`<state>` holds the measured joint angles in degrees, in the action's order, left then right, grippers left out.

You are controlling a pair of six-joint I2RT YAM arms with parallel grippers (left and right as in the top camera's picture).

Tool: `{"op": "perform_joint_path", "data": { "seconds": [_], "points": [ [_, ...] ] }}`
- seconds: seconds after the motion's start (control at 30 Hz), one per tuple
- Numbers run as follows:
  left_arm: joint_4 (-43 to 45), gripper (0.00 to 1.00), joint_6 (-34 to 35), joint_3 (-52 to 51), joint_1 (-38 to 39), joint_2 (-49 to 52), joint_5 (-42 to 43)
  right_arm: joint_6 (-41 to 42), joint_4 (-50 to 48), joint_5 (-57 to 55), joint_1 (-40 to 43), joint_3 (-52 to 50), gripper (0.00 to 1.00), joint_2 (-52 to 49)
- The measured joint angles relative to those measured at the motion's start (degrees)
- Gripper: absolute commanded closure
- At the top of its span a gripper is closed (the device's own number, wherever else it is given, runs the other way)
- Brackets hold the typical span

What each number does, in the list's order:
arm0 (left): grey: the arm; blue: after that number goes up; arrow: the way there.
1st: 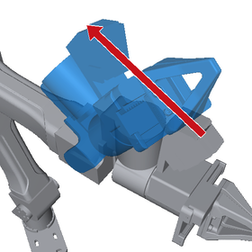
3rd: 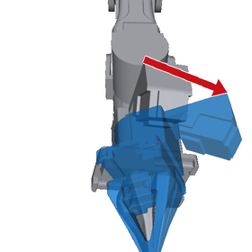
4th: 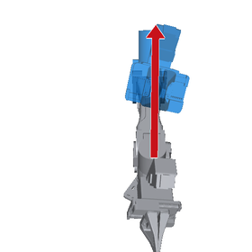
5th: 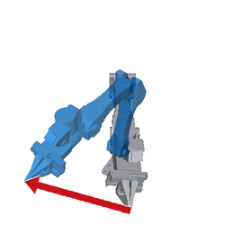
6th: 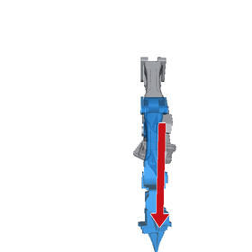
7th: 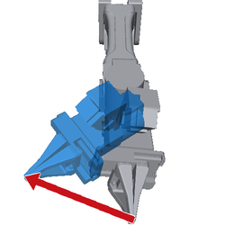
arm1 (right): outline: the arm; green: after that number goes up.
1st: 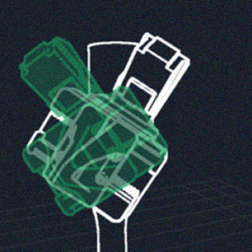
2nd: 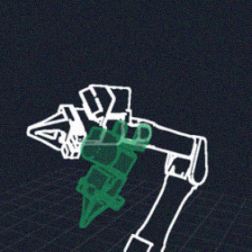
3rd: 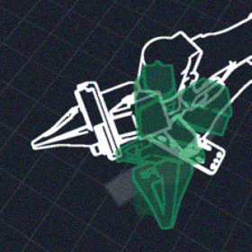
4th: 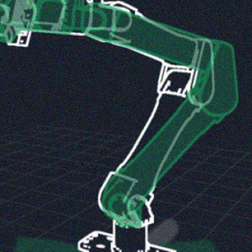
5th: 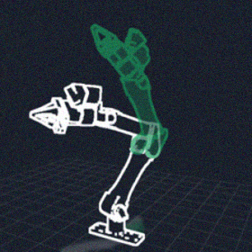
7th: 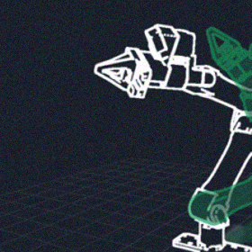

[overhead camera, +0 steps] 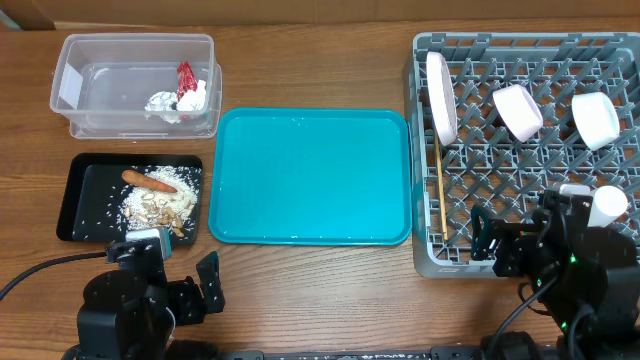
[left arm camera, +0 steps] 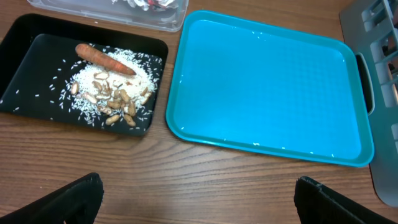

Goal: Sort waste into correct bins and load items into the dishwasher

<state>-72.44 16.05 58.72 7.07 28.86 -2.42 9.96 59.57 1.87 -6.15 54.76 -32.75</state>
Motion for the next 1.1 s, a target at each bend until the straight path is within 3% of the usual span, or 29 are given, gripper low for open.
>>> {"op": "perform_joint_path", "data": {
  "seconds": [0.17,0.53,0.8,0.9,1.1],
  "points": [
    [-0.04,0.00,0.00,0.00,0.00,0.02,-0.02,-1.55,-10.67,0.02,0.00,-8.11,0.00,7.34],
    [-0.02,0.00,0.00,-0.22,0.00,0.00,0.00,-2.54,-39.04,0.15,0.00,-36.28,0.00,27.61],
    [-0.02,0.00,0.00,-0.24,0.00,0.00,0.00,-3.82,-61.44,0.09,0.00,-49.96,0.00,31.95],
    [0.00,0.00,0.00,-0.24,0.00,0.00,-0.02,-5.42,-62.84,0.11,0.00,-53.02,0.00,31.98],
    [-0.02,0.00,0.00,-0.24,0.00,0.00,-0.02,-10.58,-54.58,1.55,0.00,-53.70,0.00,31.95]
  ]
}}
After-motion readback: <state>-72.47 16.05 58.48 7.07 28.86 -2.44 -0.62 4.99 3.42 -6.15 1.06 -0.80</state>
